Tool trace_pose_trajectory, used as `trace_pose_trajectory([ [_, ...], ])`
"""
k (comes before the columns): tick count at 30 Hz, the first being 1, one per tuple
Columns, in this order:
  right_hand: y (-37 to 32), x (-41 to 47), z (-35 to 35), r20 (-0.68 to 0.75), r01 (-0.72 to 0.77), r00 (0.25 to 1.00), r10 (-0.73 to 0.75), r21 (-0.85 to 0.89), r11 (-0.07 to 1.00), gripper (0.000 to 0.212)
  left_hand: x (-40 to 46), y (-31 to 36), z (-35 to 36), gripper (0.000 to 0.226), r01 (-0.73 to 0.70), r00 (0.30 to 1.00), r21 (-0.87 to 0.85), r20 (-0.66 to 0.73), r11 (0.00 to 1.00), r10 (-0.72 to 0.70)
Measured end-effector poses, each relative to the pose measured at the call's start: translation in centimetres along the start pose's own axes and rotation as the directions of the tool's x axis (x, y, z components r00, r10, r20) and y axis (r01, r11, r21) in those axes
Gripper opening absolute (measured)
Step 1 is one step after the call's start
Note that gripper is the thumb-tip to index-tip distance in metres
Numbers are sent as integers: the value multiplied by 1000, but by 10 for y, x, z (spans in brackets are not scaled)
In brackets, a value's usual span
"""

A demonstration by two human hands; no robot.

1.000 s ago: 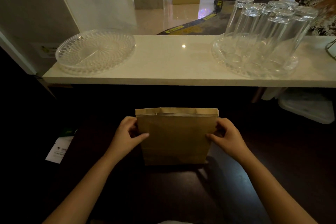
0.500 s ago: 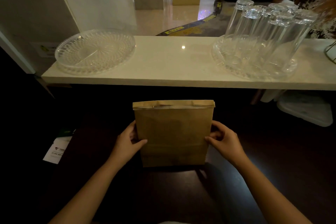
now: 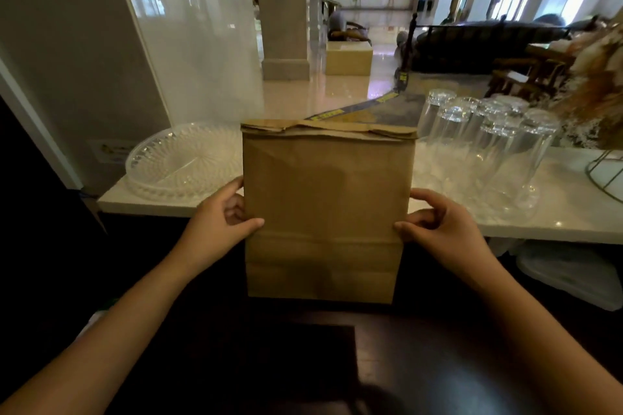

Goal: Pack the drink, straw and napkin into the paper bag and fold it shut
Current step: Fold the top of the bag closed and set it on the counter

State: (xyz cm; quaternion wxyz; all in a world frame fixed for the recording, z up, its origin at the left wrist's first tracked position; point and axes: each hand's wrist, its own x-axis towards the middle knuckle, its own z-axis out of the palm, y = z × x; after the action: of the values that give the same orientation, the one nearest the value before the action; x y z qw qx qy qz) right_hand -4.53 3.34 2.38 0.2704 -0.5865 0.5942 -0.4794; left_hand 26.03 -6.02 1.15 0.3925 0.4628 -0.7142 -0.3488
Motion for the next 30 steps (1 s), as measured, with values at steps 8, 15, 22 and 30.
trace_pose_trajectory([
  [8,-60,88,-34,-89,106,991,-103,20,994,43,97,78,-36,64,-175,983,119,-33,977,181],
  [15,-56,158,-35,-112,82,990,-86,-45,996,41,171,76,-26,68,-147,989,111,-8,983,148],
  [22,-17,207,-24,-146,11,989,-35,-157,988,45,218,42,0,70,-59,998,98,1,993,59],
  [30,19,223,-10,-139,-42,990,29,-92,995,46,235,5,18,71,4,1000,20,27,1000,-5],
])
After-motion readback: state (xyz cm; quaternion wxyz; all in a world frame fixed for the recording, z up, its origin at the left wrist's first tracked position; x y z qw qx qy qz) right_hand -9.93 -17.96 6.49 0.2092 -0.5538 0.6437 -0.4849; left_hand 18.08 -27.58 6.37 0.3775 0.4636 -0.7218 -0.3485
